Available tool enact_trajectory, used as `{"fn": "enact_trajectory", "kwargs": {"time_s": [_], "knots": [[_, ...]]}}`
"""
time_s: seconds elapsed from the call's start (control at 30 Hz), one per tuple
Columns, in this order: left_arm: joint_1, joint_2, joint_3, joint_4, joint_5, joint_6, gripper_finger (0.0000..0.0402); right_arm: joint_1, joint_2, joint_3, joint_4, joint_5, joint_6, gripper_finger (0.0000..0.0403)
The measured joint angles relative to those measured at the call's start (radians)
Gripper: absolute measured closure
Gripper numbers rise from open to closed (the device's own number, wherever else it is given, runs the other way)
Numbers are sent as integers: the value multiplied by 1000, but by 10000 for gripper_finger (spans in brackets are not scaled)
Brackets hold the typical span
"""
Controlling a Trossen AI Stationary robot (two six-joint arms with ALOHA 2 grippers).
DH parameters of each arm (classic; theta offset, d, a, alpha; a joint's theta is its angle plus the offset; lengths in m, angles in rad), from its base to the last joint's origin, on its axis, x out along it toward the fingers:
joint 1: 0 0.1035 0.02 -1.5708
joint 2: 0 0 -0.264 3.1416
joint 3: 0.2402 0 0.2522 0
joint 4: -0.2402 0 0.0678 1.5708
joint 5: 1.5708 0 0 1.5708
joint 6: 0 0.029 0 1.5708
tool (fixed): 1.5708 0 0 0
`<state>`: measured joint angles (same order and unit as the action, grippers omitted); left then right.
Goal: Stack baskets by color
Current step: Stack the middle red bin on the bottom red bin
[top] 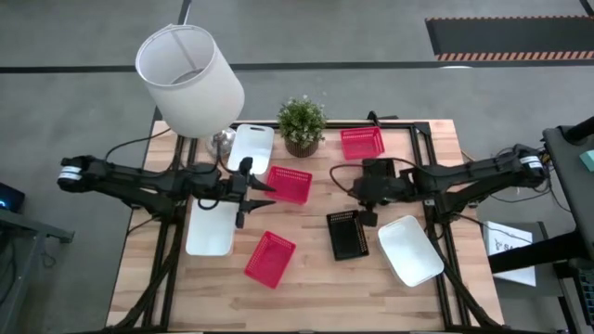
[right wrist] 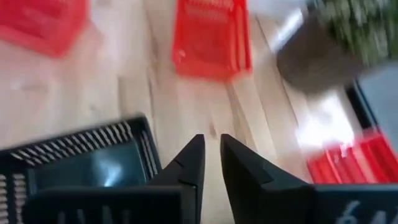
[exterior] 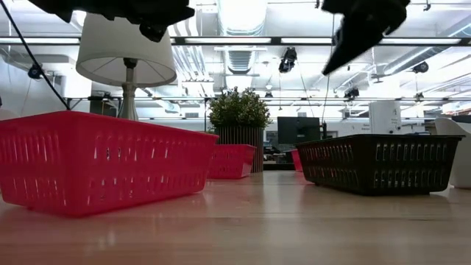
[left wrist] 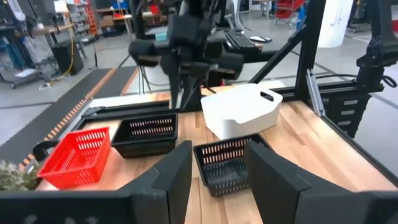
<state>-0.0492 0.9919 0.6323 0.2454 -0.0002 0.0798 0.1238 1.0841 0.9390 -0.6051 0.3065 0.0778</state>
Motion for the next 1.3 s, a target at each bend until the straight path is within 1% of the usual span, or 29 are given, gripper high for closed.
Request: {"fn": "enact_trajectory", "kwargs": {"time_s": [0.07,0.17,0.3,0.6,0.67,0.77,0.83,0.9,1.1,1.2,1.3], "knots": [[0,13,0,-1,0,-21,269,16,11,-4,68,0,-24,372],[0,36,0,-1,0,-45,269,34,30,-5,126,1,-55,383],[0,73,0,-1,0,-48,269,55,58,-10,220,2,-107,392],[0,213,5,-1,0,-48,269,83,146,-28,468,-5,-275,394],[0,248,6,-1,0,-49,269,83,162,-46,539,-50,-327,394],[0,294,13,-1,0,-49,269,79,174,-100,699,-144,-405,394],[0,317,21,-2,0,-50,269,73,176,-142,804,-187,-447,394],[0,340,33,0,0,-50,269,60,172,-184,883,-206,-471,394],[0,364,49,-1,0,-54,269,0,113,-295,998,-215,-506,394],[0,367,52,2,0,-96,269,-41,63,-343,1010,-262,-513,394],[1,364,51,7,0,-135,269,-77,-2,-381,1014,-281,-494,394]]}}
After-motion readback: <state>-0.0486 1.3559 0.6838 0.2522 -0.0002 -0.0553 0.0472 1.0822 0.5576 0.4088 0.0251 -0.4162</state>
